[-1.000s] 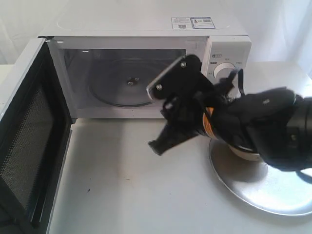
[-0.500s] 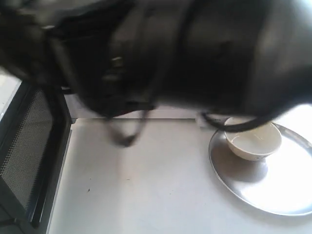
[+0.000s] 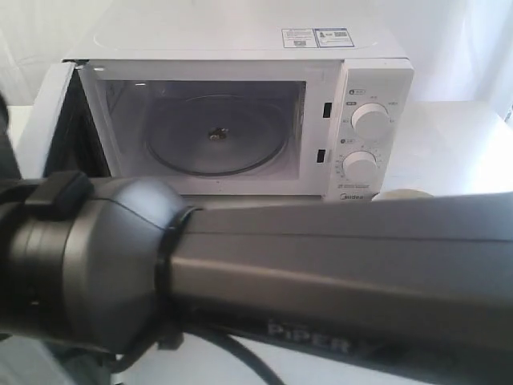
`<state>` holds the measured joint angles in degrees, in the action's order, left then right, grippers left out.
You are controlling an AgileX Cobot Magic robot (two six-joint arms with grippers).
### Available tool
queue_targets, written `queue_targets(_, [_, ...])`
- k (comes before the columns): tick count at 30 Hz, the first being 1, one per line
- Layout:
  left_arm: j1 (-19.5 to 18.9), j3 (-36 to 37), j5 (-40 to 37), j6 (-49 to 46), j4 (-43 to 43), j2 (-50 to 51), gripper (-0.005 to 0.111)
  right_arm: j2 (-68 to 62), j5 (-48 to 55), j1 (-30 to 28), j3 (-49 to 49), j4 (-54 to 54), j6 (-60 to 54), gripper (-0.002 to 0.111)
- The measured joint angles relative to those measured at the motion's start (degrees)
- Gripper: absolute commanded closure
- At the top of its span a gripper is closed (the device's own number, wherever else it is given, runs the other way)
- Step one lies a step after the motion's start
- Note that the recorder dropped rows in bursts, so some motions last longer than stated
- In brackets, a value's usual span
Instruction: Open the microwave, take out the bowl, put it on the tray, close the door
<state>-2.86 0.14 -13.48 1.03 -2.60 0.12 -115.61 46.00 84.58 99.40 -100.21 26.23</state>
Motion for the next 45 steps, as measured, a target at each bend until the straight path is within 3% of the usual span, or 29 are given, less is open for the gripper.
queue_targets(4, [0.0, 0.0, 0.0, 0.0, 0.0, 0.0, 0.107, 0.0, 17.1, -2.9, 0.0, 0.0, -6.8, 0.108])
queue_targets(8, [0.0, 0.0, 0.0, 0.0, 0.0, 0.0, 0.107, 1.5, 22.5, -8.6, -0.2, 6.0, -8.0, 0.108])
queue_targets(28, [0.0, 0.0, 0.0, 0.0, 0.0, 0.0, 0.107, 3.1, 23.2, -16.5, -4.4, 11.6, -0.2, 0.108])
queue_targets(45, [0.0, 0.0, 0.0, 0.0, 0.0, 0.0, 0.107, 3.1, 23.5, -29.7, -12.0, 8.7, 4.8, 0.108])
